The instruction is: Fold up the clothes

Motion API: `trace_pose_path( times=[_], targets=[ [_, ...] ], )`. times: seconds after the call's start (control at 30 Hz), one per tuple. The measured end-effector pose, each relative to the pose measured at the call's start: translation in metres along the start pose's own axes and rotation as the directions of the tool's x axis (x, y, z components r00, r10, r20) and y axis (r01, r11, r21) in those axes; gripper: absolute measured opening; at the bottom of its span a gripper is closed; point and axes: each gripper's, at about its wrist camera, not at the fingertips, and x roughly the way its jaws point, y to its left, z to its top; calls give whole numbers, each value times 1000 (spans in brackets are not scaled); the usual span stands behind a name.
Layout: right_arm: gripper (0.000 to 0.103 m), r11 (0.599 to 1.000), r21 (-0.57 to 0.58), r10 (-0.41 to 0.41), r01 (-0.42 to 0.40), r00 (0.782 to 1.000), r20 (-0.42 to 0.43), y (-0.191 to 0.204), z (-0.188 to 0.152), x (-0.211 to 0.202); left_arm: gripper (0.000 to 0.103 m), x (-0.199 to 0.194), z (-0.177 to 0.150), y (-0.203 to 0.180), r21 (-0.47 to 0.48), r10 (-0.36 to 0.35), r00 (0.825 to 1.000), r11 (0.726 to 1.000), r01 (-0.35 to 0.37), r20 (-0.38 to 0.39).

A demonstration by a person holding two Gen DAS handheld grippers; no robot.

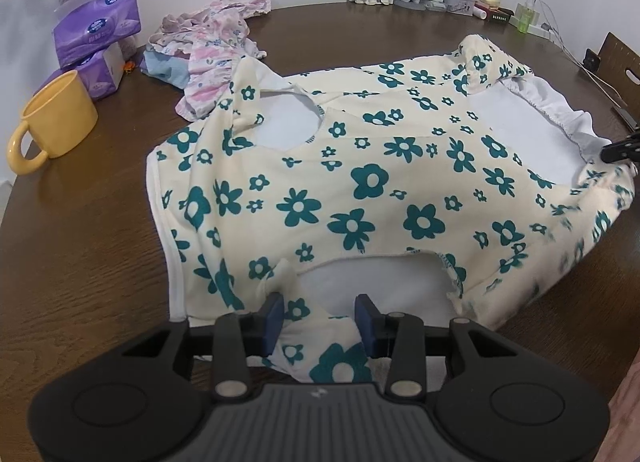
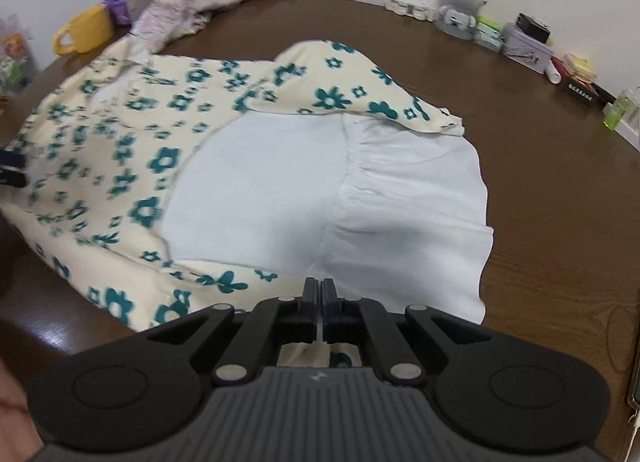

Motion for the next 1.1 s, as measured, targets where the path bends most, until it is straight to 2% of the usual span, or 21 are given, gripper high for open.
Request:
trace_pose_path(
  times=[0.13,0.23,0.3,0.4,0.5,0.57,0.6,0.67,0.73,0.83,0.87,0.97,1.1],
  targets=[
    [2,999,-28,-18,18,1000,-17,6,-3,17,38,-1,-3,-1,1,5,1000,1000,-5,10],
    [3,999,-46,-27,26,999,-20,10,-7,14,38,-4,-2,1,-13,-4,1000,1000,4,25],
    [7,1000,-18,-19,19,1000,-6,7,-7,5,38,-11,-1,4,-27,-16,999,999,18,51],
    [12,995,79,52,-61,993,102,-1,-2,-22,40,-22,4,9,-43,-27,994,999,32,104],
    [14,989,56,122,-136,972,203,16,6,-39,45,-33,14,13,-45,-21,986,999,29,166],
    [14,980,1,197,-201,961,196,43,12,-34,44,-26,25,10,-29,-32,987,999,38,160],
    [17,973,-35,231,-228,957,177,59,13,-27,44,-21,29,6,-14,-55,986,998,58,154],
    [26,957,-96,285,-273,949,137,89,14,-12,44,-10,35,-2,16,-102,985,995,100,141],
    [29,939,-147,325,-309,941,96,116,13,2,44,-4,36,-17,66,-180,976,983,173,122],
    [29,935,-180,322,-306,944,70,132,6,10,44,-3,27,-41,179,-258,961,955,238,100],
    [29,937,-187,312,-295,948,67,134,2,10,43,-3,21,-48,211,-263,961,948,240,89],
    [32,946,-202,273,-254,959,71,133,-6,8,43,0,8,-60,263,-269,962,933,246,55],
    [37,952,-227,229,-206,970,82,128,-17,2,39,5,-4,-62,268,-229,972,940,209,46]
  ],
)
